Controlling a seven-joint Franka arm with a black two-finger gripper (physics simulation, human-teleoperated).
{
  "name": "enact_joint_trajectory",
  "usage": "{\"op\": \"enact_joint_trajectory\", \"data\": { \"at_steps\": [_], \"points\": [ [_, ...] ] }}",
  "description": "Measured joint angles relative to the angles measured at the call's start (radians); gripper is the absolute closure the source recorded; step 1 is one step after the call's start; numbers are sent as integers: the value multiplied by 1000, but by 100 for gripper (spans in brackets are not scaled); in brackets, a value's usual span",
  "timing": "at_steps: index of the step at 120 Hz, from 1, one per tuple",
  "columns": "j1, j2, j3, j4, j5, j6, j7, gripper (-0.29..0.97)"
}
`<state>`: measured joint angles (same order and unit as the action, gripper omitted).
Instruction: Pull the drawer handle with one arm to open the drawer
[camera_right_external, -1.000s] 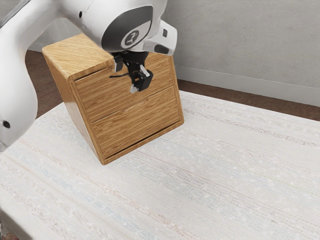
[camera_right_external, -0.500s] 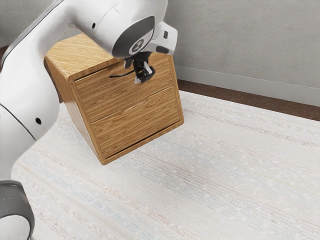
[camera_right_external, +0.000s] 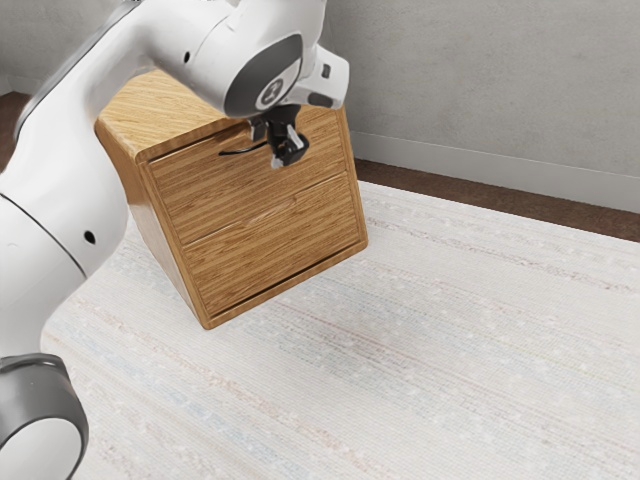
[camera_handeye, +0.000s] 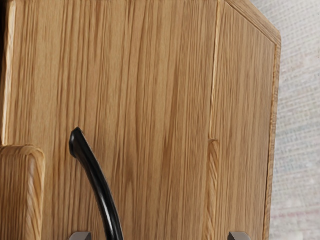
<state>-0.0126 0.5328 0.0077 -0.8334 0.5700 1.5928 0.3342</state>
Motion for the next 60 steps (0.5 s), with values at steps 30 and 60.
{"op": "enact_joint_trajectory", "data": {
  "at_steps": [30,60],
  "points": [
    [19,2,0,-1,-10,10,9,49],
    [-1,-16,5,-13,-8,6,16,69]
  ]
}}
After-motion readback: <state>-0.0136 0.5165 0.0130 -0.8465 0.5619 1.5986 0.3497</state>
